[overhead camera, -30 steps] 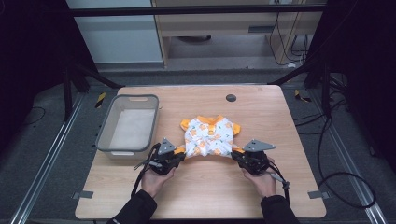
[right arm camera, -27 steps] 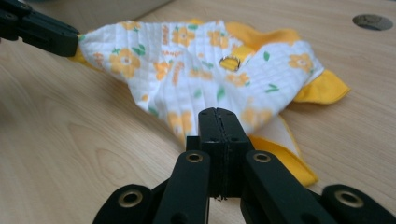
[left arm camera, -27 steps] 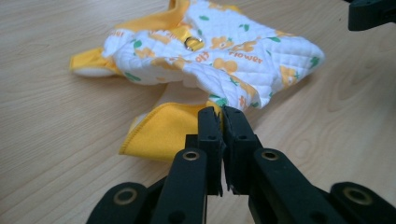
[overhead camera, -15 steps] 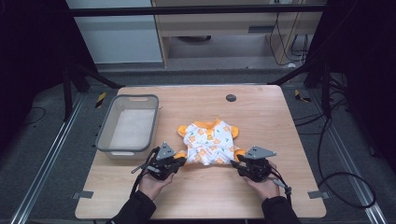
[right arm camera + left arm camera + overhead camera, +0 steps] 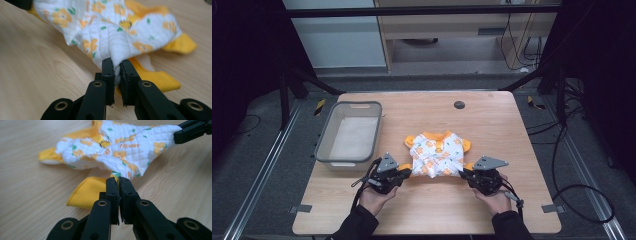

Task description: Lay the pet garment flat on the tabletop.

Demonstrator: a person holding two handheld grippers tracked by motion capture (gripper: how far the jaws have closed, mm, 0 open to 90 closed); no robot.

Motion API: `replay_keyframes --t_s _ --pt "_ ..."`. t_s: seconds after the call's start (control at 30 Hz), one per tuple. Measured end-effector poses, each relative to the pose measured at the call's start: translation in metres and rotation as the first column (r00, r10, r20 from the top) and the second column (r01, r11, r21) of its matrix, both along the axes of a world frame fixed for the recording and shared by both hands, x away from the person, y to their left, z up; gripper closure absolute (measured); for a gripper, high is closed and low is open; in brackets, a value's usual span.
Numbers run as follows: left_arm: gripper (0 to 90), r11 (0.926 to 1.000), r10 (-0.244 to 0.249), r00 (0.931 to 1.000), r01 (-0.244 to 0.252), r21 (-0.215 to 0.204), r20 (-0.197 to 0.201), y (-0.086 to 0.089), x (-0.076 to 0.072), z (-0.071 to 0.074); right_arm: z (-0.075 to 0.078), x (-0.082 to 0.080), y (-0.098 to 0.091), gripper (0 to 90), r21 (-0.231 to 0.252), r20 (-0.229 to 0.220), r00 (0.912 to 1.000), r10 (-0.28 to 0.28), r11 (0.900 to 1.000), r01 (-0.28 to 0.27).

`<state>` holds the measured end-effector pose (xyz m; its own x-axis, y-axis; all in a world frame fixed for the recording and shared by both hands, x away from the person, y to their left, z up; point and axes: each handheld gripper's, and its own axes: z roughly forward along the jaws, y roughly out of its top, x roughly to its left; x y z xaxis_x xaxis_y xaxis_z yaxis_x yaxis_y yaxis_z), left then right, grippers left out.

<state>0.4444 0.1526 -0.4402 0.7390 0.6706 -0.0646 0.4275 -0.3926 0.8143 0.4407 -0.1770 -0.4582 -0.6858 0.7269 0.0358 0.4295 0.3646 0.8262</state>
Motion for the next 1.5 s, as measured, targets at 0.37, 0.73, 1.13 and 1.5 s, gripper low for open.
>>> replay_keyframes --t_s 0.37,0.73,1.13,1.5 --pt "86.3 0.9985 0.04 0.9992 -0.04 -0.037 0.001 0.003 0.017 0.026 0.027 0.014 -0.011 82.8 0.131 -0.073 0.9964 -0.044 0.9899 0.054" --pt "85.4 0.9849 0.15 0.9727 -0.131 0.113 -0.177 -0.015 0.071 -0.038 -0.029 0.07 0.002 78.9 -0.018 -0.179 0.964 -0.196 0.9804 0.196" --pt "50.0 0.9908 0.125 0.9921 -0.125 0.052 0.002 0.002 0.038 -0.006 0.003 0.041 -0.013 59.2 0.019 -0.025 0.9884 -0.15 0.9884 0.151" --pt "39.5 0.9852 0.114 0.9934 -0.115 0.127 0.013 0.015 0.003 -0.03 -0.012 -0.002 -0.041 46.7 0.018 -0.017 0.9944 -0.104 0.9944 0.105"
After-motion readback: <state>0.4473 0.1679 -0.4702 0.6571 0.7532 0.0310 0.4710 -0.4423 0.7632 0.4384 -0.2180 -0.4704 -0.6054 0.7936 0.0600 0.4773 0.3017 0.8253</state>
